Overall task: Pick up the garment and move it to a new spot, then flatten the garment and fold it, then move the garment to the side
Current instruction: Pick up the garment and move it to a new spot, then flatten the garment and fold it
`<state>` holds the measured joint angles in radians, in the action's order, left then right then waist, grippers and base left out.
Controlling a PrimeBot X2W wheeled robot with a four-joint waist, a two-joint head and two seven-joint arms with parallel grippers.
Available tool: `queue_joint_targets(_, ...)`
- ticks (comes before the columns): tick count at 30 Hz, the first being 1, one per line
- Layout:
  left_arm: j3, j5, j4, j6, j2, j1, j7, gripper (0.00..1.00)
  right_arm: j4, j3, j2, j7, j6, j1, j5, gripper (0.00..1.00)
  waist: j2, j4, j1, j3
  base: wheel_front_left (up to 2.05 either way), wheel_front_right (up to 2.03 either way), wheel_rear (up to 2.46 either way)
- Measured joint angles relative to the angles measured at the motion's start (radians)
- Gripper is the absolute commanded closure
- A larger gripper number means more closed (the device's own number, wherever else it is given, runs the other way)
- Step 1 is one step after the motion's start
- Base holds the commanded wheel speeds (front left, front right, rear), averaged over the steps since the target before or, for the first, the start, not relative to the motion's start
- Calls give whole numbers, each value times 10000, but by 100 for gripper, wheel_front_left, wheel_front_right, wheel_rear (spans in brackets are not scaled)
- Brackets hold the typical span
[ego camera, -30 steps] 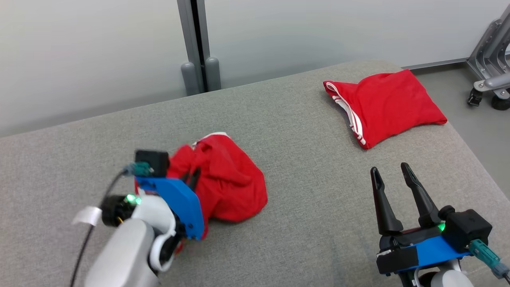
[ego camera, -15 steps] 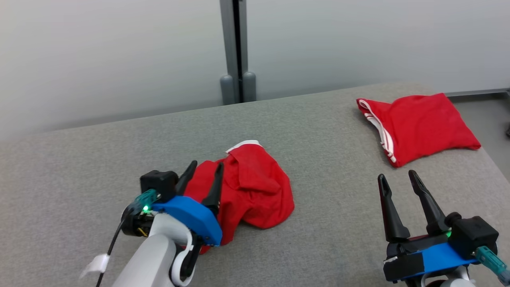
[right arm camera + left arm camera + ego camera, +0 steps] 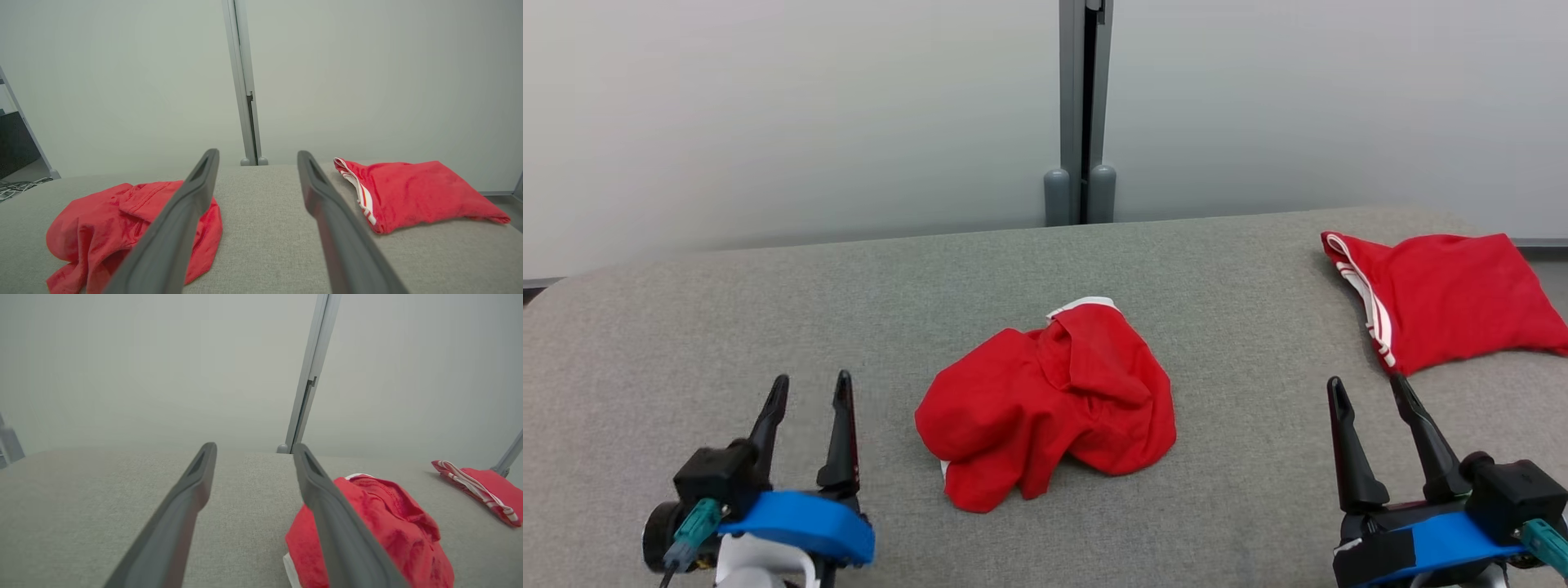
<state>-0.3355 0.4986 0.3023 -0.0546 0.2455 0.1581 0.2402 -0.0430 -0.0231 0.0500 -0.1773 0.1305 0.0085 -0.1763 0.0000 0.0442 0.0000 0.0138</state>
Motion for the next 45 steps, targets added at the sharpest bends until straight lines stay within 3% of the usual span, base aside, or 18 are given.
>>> queue_joint_targets(9,606,-40,-94,-422,445,-1087,163,0,-506,-50,0,44,0,123,-35,0,0,-208,0,162,0,0,0)
queue_joint_targets(38,754,-259,-798,-568,606,-1979,153,0,-805,138,-2,82,0,221,-178,0,0,-453,1,228,0,0,0)
queue_joint_targets(45,709,-247,-851,-594,644,-1977,81,0,-1185,1342,-2,731,0,-441,-278,0,0,-467,0,109,0,0,0)
